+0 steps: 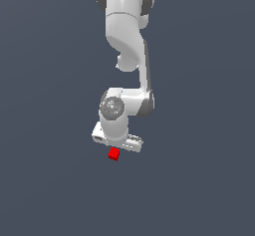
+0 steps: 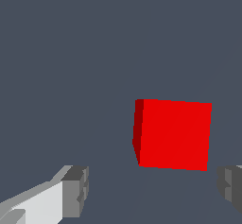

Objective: Pick up the red cube and move it to a goal position.

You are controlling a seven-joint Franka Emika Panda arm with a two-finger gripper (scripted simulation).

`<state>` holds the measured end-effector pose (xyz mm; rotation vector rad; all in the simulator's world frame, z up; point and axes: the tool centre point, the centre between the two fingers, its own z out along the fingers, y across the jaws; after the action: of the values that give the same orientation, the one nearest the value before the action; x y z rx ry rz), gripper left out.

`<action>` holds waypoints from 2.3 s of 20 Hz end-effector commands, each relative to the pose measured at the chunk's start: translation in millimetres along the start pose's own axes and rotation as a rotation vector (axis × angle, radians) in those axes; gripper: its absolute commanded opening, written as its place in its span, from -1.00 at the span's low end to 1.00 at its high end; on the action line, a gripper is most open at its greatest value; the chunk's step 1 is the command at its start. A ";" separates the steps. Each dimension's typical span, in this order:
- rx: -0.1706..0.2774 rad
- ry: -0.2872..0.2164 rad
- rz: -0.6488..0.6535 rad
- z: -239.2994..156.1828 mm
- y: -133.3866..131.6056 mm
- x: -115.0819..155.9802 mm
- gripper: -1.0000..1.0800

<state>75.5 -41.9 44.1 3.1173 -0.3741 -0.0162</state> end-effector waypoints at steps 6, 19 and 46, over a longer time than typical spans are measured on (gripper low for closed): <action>0.003 0.008 0.060 19.5 9.4 22.2 0.92; 0.004 0.010 0.075 23.8 12.4 27.9 -1.00; 0.003 0.010 0.075 -5.3 -92.1 -16.3 -1.00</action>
<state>83.7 37.5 45.2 3.1033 -0.4892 -0.0012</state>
